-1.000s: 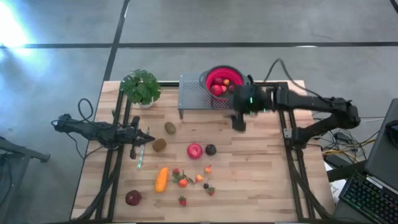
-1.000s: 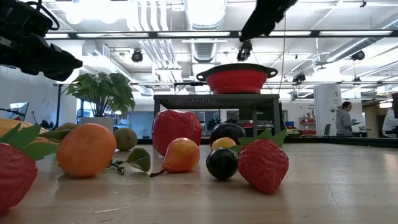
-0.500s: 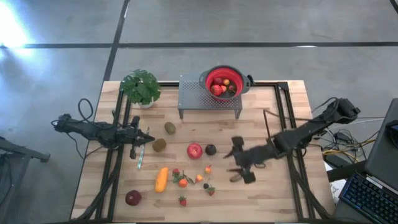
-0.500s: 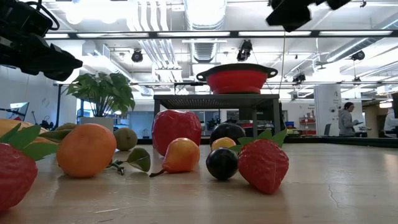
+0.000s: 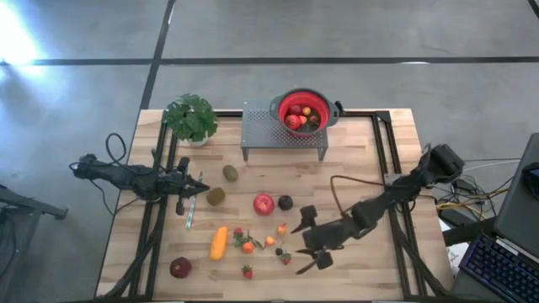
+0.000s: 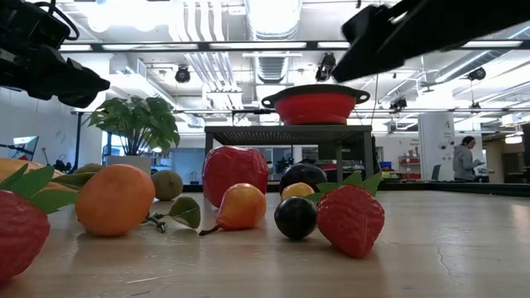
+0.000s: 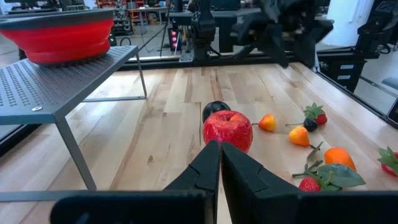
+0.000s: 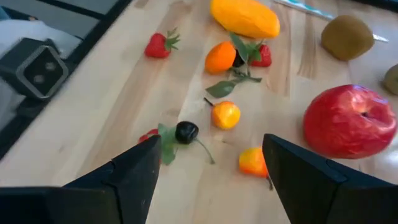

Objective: Pick & Place Fruit
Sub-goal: Put the peach into the strainer bowl on the shelf

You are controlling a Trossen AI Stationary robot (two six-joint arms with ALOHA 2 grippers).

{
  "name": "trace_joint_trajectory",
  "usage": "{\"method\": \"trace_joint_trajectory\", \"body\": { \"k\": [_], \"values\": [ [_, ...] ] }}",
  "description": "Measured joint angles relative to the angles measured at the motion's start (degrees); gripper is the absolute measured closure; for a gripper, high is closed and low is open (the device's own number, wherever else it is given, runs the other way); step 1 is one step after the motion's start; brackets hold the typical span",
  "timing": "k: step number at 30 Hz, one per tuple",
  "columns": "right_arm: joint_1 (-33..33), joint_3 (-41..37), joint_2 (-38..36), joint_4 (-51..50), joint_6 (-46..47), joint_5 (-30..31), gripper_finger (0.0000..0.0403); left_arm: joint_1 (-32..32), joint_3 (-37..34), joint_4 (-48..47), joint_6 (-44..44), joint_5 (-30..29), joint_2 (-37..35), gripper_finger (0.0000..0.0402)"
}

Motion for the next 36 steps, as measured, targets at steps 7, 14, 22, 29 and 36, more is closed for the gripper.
{"method": "trace_joint_trajectory", "body": {
  "k": [7,14,22,29,36],
  "values": [
    [-2.3,5.0,7.3,-1.8,-2.0,0.0,0.0158,0.0,0.0,0.0,0.0,0.0,0.0,0.0381],
    [-6.7,5.4,10.1,-2.0,-3.2,-4.2,0.0179,0.0,0.0,0.0,0.0,0.0,0.0,0.0380],
    [-9.2,5.1,10.7,-1.7,-3.2,-7.5,0.0149,0.0,0.0,0.0,0.0,0.0,0.0,0.0381],
    [-9.6,4.8,10.7,-1.5,-3.8,-7.8,0.0119,0.0,0.0,0.0,0.0,0.0,0.0,0.0381],
    [-9.9,4.7,13.2,0.9,-5.2,-7.7,0.0121,0.0,0.0,0.0,0.0,0.0,0.0,0.0381]
  ]
}}
